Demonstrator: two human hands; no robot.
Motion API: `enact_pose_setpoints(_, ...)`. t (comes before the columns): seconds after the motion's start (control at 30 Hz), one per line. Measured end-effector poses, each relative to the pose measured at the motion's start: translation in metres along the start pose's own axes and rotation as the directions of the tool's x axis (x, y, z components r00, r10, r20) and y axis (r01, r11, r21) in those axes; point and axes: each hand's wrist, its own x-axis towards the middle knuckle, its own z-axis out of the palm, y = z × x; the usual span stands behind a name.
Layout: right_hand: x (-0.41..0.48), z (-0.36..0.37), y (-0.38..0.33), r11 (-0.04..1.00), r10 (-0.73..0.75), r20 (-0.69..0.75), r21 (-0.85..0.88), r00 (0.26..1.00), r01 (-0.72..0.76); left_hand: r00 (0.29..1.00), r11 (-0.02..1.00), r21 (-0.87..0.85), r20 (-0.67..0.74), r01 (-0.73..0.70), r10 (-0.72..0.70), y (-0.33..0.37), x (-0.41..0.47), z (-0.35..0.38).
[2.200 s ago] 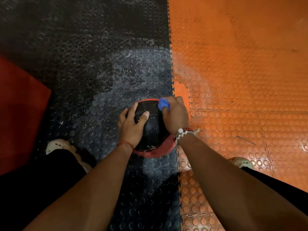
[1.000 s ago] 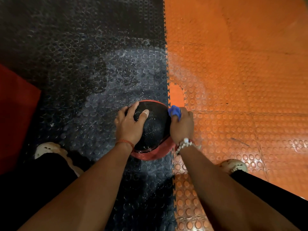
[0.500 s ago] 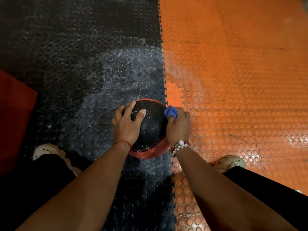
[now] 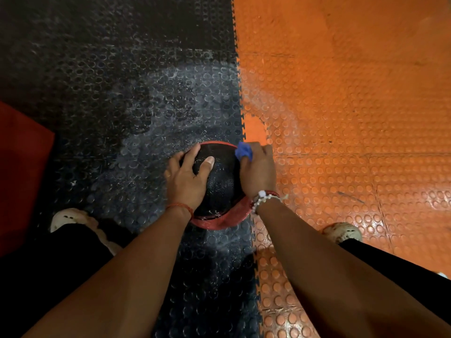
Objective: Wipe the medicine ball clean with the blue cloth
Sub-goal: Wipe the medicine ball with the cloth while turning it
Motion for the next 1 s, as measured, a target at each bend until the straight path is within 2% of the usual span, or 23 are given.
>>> enact_pose_setpoints(0.07, -0.007, -0.005, 0.010, 0.986, 0.168, -0.041, 0.019, 0.985, -0.168, 1.000, 1.000, -0.016, -0.001, 0.018, -0.018, 0.001, 0.001, 0.000)
enact_pose_setpoints(0.13, -0.032, -0.005, 0.010, 0.977, 0.209, -0.107, 0.053, 0.972, -0.205, 1.000, 0.999, -0.028, 0.000, 0.031, -0.031, 0.002, 0.002, -0.001)
enact_pose_setpoints(0.2, -0.060, -0.001, -0.001, 0.982, 0.169, -0.145, 0.110, 0.975, -0.153, 0.999, 0.999, -0.038, -0.004, 0.037, -0.037, 0.003, 0.004, -0.002)
enact_pose_setpoints(0.27, -0.076, 0.002, -0.010, 0.989, 0.055, -0.119, 0.141, 0.991, -0.038, 0.999, 0.998, -0.050, -0.001, 0.045, -0.045, 0.003, 0.005, -0.004)
enact_pose_setpoints(0.37, -0.060, 0.000, -0.010, 0.993, -0.039, -0.085, 0.112, 0.996, 0.049, 0.999, 0.996, -0.082, 0.012, 0.040, -0.040, 0.001, 0.003, -0.006)
enact_pose_setpoints(0.43, -0.039, -0.001, 0.003, 0.993, 0.065, -0.087, 0.101, 0.994, -0.056, 0.999, 0.996, -0.083, 0.014, 0.030, -0.029, -0.001, 0.002, -0.007)
enact_pose_setpoints(0.53, -0.025, 0.003, 0.032, 0.930, 0.350, -0.050, 0.140, 0.935, -0.341, 1.000, 0.995, -0.092, 0.010, 0.030, -0.030, -0.004, 0.000, -0.007)
enact_pose_setpoints(0.67, -0.060, 0.008, 0.024, 0.857, 0.496, -0.132, 0.230, 0.858, -0.460, 0.999, 0.996, -0.076, 0.020, 0.039, -0.037, 0.000, 0.001, -0.006)
enact_pose_setpoints(0.7, -0.072, 0.010, 0.015, 0.863, 0.483, -0.156, 0.252, 0.861, -0.438, 0.999, 0.997, -0.073, 0.019, 0.039, -0.037, 0.002, 0.002, -0.006)
enact_pose_setpoints(0.77, -0.089, 0.010, -0.004, 0.904, 0.360, -0.175, 0.307, 0.916, -0.297, 0.999, 0.996, -0.075, 0.012, 0.041, -0.041, 0.003, 0.005, -0.006)
enact_pose_setpoints(0.87, -0.079, 0.008, -0.010, 0.963, 0.163, -0.150, 0.238, 0.975, -0.124, 0.999, 0.995, -0.086, 0.006, 0.045, -0.045, 0.002, 0.007, -0.008)
enact_pose_setpoints(0.93, -0.060, 0.003, -0.005, 0.974, 0.152, -0.145, 0.190, 0.978, -0.123, 0.999, 0.995, -0.093, 0.011, 0.047, -0.046, 0.002, 0.006, -0.009)
enact_pose_setpoints(1.0, -0.043, 0.001, 0.009, 0.965, 0.231, -0.121, 0.158, 0.965, -0.211, 0.999, 0.995, -0.090, 0.013, 0.043, -0.042, 0.002, 0.005, -0.008)
